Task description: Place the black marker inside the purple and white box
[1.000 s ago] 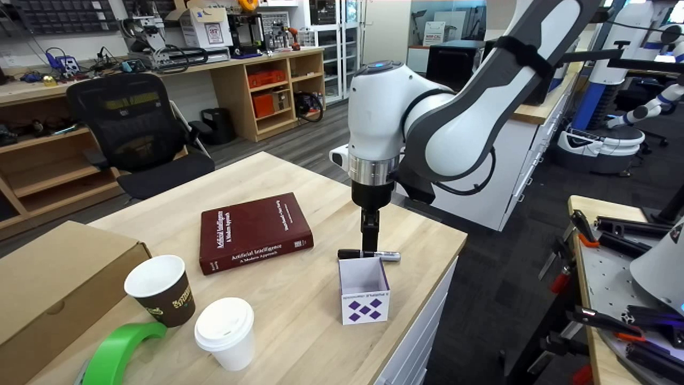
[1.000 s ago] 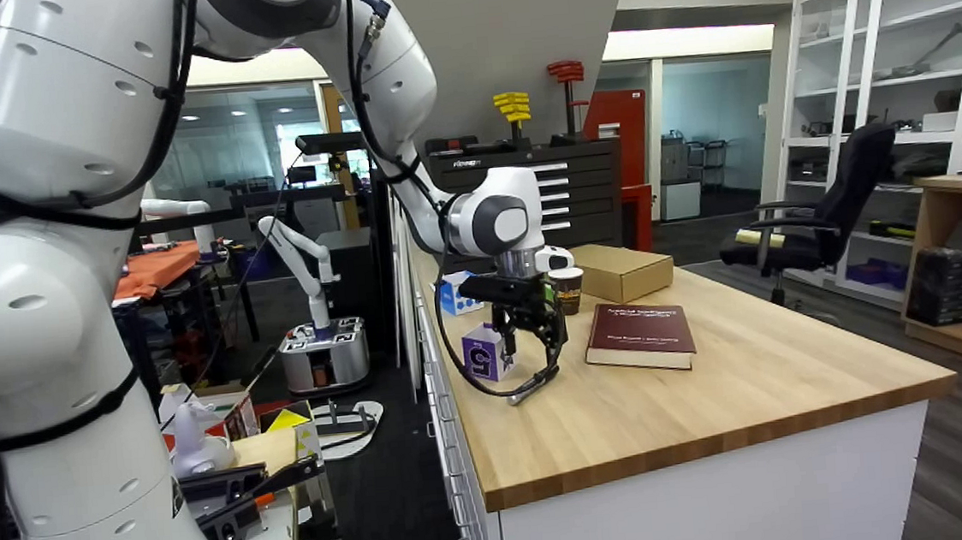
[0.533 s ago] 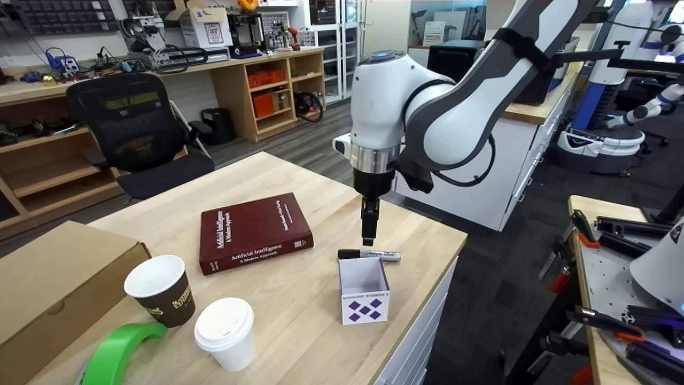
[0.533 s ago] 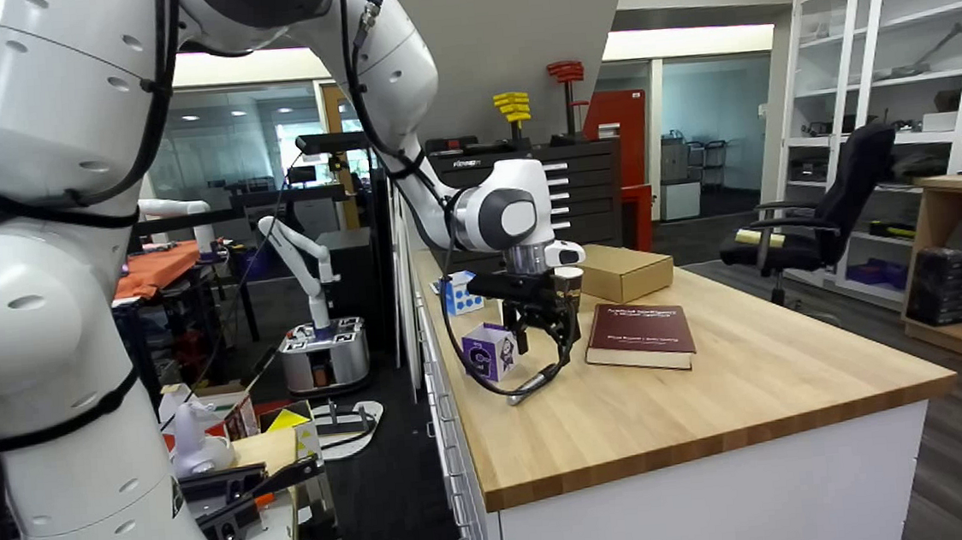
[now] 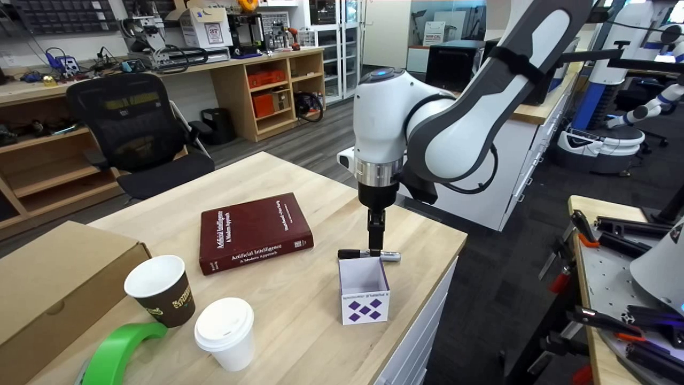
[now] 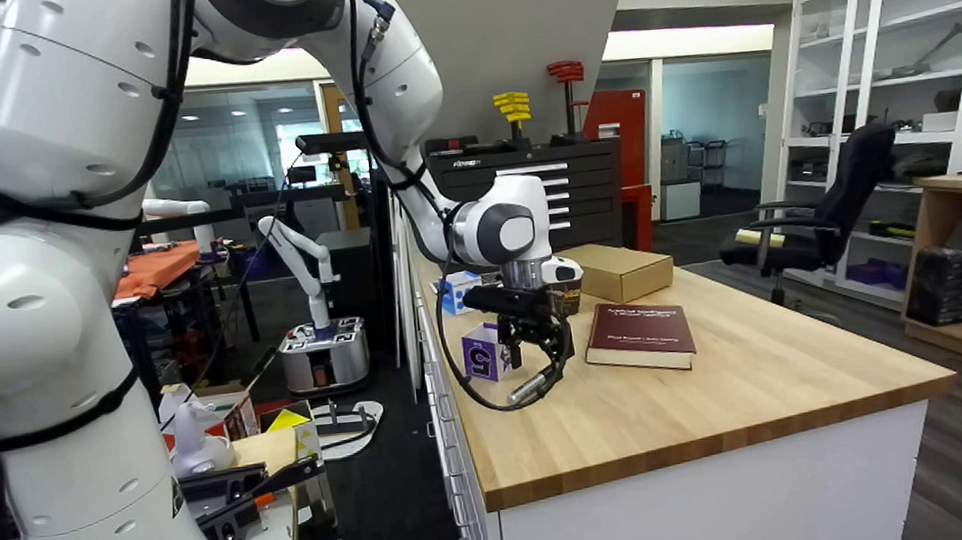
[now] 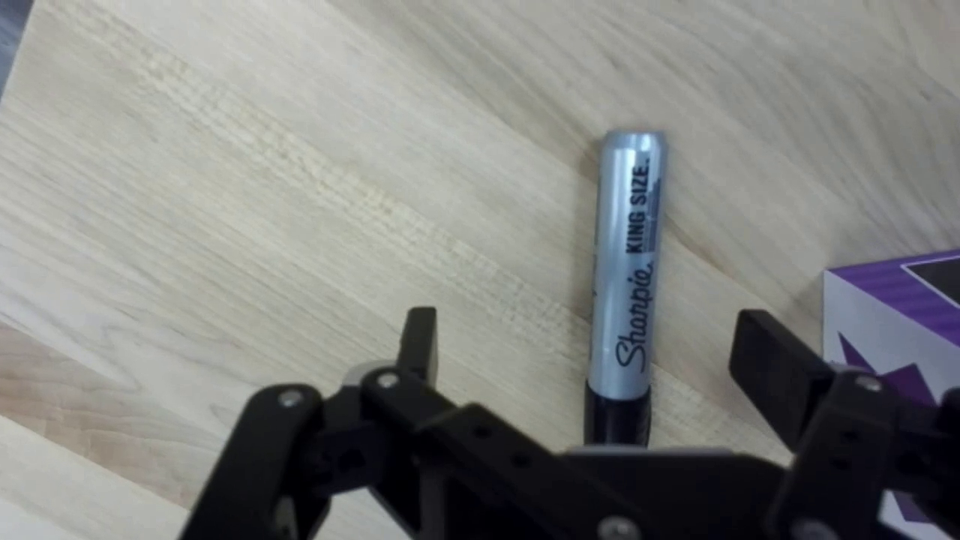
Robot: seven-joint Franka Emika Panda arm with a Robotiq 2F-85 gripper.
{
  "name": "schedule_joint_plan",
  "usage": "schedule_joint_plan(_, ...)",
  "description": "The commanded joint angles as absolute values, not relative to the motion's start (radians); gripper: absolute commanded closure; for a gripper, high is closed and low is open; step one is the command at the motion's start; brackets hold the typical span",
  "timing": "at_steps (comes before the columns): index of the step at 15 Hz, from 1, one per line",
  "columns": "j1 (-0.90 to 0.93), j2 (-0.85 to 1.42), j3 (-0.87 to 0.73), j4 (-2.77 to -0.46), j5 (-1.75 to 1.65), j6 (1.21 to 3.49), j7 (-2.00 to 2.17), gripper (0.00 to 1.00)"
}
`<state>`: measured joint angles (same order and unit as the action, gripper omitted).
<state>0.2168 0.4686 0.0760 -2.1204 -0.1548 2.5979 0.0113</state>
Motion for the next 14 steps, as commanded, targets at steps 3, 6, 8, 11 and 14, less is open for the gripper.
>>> schedule_joint_plan(3,0.202,0.466,0.093,-2.147,-0.143,2.621,0.003,0.0)
schedule_joint_plan(6,0.2,0.477,0.1,-2.144,-0.137,2.624,-0.003,0.0)
schedule_joint_plan(8,0.2,0.486,0.103,-2.142,-0.137,2.628,-0.006,0.0)
schedule_joint_plan(11,0.197,0.503,0.105,-2.135,-0.136,2.631,-0.011,0.0)
schedule_joint_plan(14,0.194,0.525,0.105,-2.124,-0.134,2.625,-0.016,0.0)
